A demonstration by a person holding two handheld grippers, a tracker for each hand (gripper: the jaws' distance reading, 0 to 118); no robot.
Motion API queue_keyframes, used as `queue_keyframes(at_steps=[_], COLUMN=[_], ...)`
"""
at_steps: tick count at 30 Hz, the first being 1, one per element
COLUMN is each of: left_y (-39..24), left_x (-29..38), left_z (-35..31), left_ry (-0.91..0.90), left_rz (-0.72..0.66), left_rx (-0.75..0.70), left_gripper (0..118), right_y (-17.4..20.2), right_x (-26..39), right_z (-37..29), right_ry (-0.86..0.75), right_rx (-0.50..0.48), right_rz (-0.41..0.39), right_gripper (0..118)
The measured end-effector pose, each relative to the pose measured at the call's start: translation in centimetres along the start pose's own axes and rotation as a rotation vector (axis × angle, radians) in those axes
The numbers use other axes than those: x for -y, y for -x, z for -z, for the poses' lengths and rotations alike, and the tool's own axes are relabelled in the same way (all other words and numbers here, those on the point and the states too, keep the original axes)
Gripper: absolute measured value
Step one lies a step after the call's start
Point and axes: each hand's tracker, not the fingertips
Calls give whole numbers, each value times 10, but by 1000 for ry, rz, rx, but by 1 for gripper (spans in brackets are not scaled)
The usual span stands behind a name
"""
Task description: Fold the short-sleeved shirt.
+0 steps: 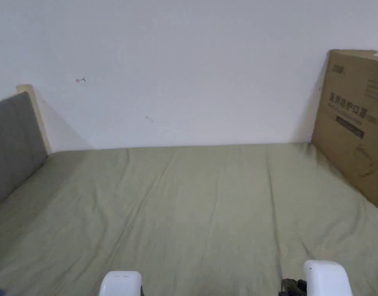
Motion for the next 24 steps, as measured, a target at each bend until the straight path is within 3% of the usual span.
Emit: queue_keyframes(at_steps=[6, 10, 13, 21, 22, 24], left_y=[-29, -46, -52, -53, -53, -50], left_x=[-39, -51, -54, -63, -65, -65], left_z=[-57, -69, -74, -80, -79, -77], left_ry=[-277, -337, -354, -394, -391, -394], left_rz=[5, 8, -12, -62, -78, -108], left_rx=[-28, -37, -7, -30, -45, -56], left_gripper=[0, 0, 0, 0, 1, 26], right_y=[12, 12, 14, -3, -3, -8], right_x=[-23, -32, -38, -46, -46, -48], right_z=[-50, -69, -79, -90, -91, -90], right_ry=[-240, -330, -389, -433, -437, -437], right_rx=[112, 105, 154, 173, 177, 182], right_rz=[-120, -126, -144, -64, -62, -57], right_gripper=[2, 2, 2, 2, 3, 5])
